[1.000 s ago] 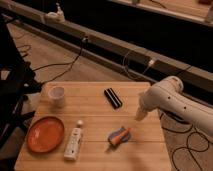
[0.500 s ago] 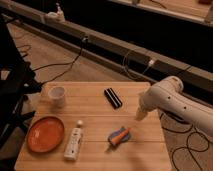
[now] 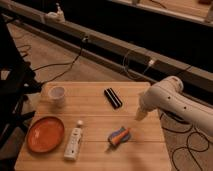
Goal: Place the bottle in the ceramic bowl
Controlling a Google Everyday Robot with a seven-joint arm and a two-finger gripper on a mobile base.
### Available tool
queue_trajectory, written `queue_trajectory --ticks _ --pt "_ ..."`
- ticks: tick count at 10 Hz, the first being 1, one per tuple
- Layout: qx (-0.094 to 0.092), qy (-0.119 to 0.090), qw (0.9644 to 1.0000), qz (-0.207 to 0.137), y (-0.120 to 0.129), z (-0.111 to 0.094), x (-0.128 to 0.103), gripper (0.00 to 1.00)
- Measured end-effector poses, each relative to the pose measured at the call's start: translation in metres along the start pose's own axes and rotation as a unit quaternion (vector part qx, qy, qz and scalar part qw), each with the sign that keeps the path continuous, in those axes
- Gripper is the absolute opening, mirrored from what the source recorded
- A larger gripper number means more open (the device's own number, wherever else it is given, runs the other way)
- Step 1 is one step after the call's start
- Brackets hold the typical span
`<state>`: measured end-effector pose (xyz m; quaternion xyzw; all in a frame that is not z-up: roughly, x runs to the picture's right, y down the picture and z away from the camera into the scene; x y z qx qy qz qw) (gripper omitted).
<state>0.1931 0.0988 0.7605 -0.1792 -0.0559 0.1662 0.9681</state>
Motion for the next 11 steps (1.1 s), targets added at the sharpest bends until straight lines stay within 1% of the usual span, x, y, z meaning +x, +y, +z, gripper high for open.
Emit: queue_trajectory --ticks 1,2,3,4,5,6,7,8,9,10,11 --pt "-0.003 -0.006 0.9998 -0.019 0.003 0.000 -0.008 0.80" --pt "-0.012 -0.018 0.9982 -0.056 0.011 0.003 -0.026 0.80" --pt "-0.019 -0.033 0.9950 -0.092 0.019 0.005 -0.046 0.80" --pt "-0.033 -0.059 0.9860 -0.153 0.034 0.009 -0.083 0.80" --pt "-0.044 -0.082 0.9744 -0.204 0.048 0.012 -0.114 0.80" --pt "-0.053 -0.098 0.9640 -0.241 0.059 0.013 -0.134 0.80" --pt "-0.068 -0.120 0.9491 -0.283 0.075 0.015 -0.157 0.80" --pt "-0.089 -0.150 0.9289 -0.327 0.098 0.014 -0.182 0.80" --pt "-0.105 -0.177 0.9108 -0.358 0.119 0.011 -0.198 0.80" --pt "-0.115 -0.195 0.8980 -0.377 0.131 0.007 -0.207 0.80" --pt "-0.121 -0.208 0.8885 -0.391 0.140 0.005 -0.215 0.80"
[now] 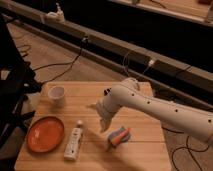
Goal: Place the bottle in the ceramic bowl
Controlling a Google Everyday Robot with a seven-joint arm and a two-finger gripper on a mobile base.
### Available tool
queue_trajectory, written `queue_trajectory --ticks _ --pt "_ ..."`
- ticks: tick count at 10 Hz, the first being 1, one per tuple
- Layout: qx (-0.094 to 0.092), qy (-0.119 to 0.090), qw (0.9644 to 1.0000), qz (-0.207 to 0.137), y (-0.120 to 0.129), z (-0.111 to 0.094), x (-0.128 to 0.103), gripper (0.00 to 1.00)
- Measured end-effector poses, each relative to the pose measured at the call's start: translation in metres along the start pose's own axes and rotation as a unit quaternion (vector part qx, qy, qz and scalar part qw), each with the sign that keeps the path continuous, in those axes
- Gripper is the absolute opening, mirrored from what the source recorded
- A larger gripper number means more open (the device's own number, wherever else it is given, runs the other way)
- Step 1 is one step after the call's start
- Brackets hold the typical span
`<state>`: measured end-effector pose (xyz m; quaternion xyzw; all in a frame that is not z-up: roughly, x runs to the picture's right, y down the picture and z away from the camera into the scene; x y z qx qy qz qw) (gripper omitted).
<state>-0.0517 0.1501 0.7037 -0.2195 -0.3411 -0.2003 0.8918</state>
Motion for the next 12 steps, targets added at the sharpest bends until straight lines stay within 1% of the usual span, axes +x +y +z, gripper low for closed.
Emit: queue_trajectory --ticks 1,2,3,4,5,6,7,8,9,10,12 --pt "-0.001 -0.005 1.0000 -0.006 0.000 0.001 -0.004 0.80" --pt "-0.001 -0.004 1.0000 -0.006 0.001 0.001 -0.003 0.80" --pt "-0.004 -0.002 0.9999 -0.014 0.000 0.003 -0.004 0.80" --pt "-0.017 0.001 0.9986 -0.049 -0.004 0.016 -0.013 0.80" --pt "-0.027 0.003 0.9971 -0.071 -0.005 0.024 -0.017 0.80" --pt "-0.048 0.006 0.9924 -0.113 -0.009 0.043 -0.026 0.80" --pt "-0.068 0.007 0.9871 -0.145 -0.011 0.061 -0.030 0.80" --pt "-0.085 0.008 0.9826 -0.165 -0.013 0.076 -0.031 0.80" --pt "-0.094 0.005 0.9806 -0.172 -0.016 0.088 -0.029 0.80" --pt "-0.098 0.002 0.9802 -0.172 -0.018 0.096 -0.027 0.80" --pt "-0.109 -0.011 0.9809 -0.161 -0.018 0.114 -0.023 0.80"
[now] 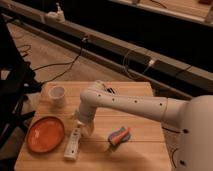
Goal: Place the bottle in the ceramic bowl
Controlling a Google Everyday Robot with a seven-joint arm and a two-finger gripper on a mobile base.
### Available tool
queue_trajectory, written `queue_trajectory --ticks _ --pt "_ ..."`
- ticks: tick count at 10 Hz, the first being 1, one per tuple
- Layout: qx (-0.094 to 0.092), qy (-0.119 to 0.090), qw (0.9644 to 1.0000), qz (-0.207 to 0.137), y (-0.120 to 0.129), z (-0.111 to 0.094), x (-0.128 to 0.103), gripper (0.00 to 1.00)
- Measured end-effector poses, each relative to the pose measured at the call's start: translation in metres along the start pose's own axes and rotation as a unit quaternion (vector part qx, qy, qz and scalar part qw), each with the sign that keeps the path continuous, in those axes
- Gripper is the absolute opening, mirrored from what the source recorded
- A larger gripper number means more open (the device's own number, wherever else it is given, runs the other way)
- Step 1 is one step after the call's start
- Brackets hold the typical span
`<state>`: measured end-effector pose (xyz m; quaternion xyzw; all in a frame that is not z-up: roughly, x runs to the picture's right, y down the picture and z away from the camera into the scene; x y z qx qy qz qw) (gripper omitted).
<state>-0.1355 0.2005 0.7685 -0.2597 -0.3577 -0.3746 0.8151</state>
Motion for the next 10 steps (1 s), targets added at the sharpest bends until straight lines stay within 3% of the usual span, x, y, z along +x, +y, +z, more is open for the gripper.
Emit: queue_trajectory --ticks 3,5,7,10 --pt "-0.023 -0.033 0.9991 0.013 0.002 0.033 -0.002 0.80" --pt "-0.027 -0.047 0.9981 0.029 0.002 0.048 0.002 0.77" --pt "-0.018 -0.049 0.9971 0.056 -0.002 0.054 0.011 0.59" --pt "0.005 -0.037 0.9956 0.087 -0.003 0.044 0.026 0.28"
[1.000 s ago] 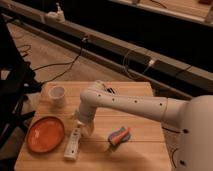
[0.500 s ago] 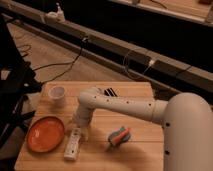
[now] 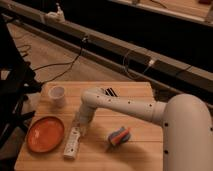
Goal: Place the bottle in the ceramic bowl
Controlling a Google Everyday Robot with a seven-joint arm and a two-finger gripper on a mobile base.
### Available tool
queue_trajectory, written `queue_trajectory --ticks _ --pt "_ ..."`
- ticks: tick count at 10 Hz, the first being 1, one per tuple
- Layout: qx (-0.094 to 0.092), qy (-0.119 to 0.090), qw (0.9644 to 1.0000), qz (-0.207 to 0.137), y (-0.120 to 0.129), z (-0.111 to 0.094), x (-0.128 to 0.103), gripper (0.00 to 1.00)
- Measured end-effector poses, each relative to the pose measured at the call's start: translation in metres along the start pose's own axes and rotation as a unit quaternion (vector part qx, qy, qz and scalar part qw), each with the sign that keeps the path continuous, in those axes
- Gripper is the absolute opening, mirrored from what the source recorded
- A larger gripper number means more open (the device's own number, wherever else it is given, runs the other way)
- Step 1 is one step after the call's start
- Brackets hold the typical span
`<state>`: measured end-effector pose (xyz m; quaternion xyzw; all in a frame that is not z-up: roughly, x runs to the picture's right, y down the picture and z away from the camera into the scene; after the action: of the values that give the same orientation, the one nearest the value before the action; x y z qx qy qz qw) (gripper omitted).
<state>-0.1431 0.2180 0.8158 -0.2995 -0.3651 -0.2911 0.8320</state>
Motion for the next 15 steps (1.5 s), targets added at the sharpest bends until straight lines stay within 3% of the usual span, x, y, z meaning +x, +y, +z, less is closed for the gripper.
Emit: queue_trajectory --ticks 2,4,5,7,9,10,12,15 --pt "0.030 0.001 0.9994 0.017 -0.004 -0.016 0.003 0.07" --pt "0.058 -0.008 0.9976 0.038 -0.007 -0.036 0.003 0.00" --pt "0.078 -0.016 0.9949 0.063 -0.009 -0.054 0.006 0.00" --pt "0.129 -0.021 0.9850 0.112 -0.018 -0.097 0.019 0.00" --pt "0.176 -0.022 0.9736 0.144 -0.036 -0.126 0.026 0.00" --pt "0.189 -0.020 0.9703 0.149 -0.046 -0.132 0.026 0.00" --pt "0.208 -0.020 0.9677 0.140 -0.075 -0.135 0.016 0.00" --pt "0.216 -0.029 0.9690 0.117 -0.112 -0.117 -0.007 0.00"
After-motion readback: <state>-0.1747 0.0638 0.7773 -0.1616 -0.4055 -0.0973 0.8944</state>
